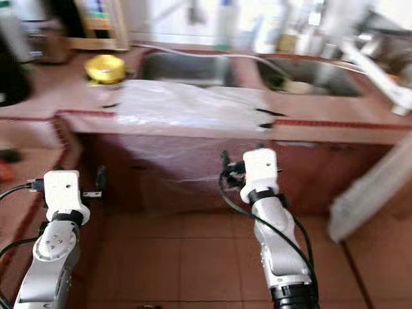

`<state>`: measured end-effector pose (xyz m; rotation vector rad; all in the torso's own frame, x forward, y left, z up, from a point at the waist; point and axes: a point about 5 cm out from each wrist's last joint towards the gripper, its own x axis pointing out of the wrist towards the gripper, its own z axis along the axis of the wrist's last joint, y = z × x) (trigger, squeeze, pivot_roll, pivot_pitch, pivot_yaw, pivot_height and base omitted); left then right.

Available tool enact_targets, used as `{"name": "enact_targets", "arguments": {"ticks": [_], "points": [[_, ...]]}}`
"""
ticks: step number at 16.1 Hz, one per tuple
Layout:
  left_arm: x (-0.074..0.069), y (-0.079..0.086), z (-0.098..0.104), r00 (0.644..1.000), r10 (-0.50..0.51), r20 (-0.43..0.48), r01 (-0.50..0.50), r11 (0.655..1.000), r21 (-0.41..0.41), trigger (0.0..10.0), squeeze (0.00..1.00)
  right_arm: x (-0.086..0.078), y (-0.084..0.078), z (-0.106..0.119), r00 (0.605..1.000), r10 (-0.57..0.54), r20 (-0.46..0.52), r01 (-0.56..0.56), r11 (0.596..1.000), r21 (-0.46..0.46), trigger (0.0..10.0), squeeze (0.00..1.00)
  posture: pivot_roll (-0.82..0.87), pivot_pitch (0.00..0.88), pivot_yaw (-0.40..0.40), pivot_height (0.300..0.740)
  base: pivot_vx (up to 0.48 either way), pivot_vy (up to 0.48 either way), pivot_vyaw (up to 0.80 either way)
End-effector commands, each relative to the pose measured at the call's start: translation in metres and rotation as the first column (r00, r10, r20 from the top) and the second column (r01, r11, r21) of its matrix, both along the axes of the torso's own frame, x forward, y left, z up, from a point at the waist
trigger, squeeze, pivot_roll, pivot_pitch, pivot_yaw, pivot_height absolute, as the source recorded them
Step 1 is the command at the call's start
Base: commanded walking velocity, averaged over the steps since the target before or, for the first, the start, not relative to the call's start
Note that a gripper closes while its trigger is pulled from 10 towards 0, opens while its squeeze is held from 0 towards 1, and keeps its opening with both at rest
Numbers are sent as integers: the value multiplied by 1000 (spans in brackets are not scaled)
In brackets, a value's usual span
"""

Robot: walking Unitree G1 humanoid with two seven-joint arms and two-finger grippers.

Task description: Kitchen organization

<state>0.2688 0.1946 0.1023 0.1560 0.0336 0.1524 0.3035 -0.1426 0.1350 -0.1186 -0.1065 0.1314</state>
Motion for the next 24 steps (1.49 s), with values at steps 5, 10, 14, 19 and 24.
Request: {"name": "enact_targets", "arguments": {"ticks": [5, 10, 14, 19, 24], "points": [[12, -22, 18, 992, -122, 29, 123, 992, -38, 10000, 0, -8, -27, 10, 993, -114, 42, 115, 993, -14, 10000, 0, -33, 24, -5, 740, 0, 0, 0], [13, -5, 18, 997, -70, 25, 71, 996, -46, 10000, 0, -23, -18, 4, 996, -81, 22, 82, 996, -31, 10000, 0, -50, 46, 18, 740, 0, 0, 0], [17, -19, 41, 990, -88, 113, 97, 992, -82, 10000, 0, -11, -14, 25, 997, -27, 72, 29, 999, -35, 10000, 0, -39, 70, -26, 740, 0, 0, 0], [14, -20, 40, 989, -67, 128, 84, 988, -128, 10000, 0, -9, -11, 41, 992, -4, 126, 15, 996, -88, 10000, 0, -75, 55, -43, 740, 156, 0, 0], [22, -25, 43, 986, -106, 132, 122, 985, -124, 10000, 0, -11, -10, 44, 991, -14, 136, 26, 996, -85, 10000, 0, -87, 61, -9, 740, 312, 0, 0]]}}
